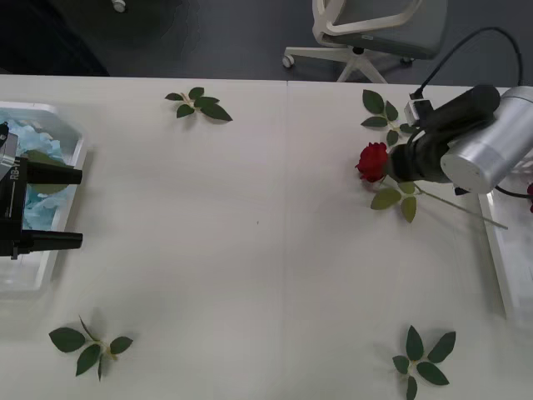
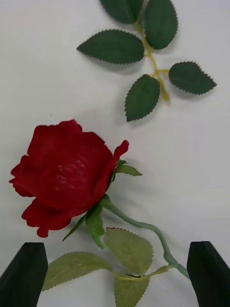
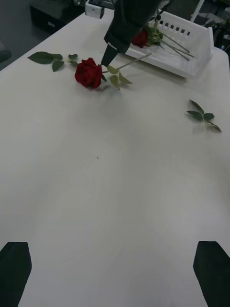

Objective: Put the red flowers into the right box and the blue flowers into the left box

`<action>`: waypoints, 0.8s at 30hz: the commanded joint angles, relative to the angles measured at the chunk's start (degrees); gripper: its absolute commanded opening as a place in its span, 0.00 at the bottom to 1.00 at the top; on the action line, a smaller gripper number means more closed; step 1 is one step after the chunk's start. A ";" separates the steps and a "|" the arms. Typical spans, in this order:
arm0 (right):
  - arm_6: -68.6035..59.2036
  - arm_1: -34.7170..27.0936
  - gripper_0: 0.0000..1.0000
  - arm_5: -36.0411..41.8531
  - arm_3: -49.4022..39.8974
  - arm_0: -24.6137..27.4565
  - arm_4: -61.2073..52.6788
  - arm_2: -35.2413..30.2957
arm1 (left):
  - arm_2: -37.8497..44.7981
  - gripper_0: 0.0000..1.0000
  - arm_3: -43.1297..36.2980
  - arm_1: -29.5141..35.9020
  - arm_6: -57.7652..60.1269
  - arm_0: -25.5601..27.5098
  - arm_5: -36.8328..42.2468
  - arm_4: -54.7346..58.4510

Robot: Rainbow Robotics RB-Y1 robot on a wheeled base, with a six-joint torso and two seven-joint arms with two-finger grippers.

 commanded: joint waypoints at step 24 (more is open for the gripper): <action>12.56 3.24 0.86 -3.43 5.22 -0.24 15.73 3.01 | 0.55 1.00 -0.81 2.00 -2.13 -0.51 0.12 0.91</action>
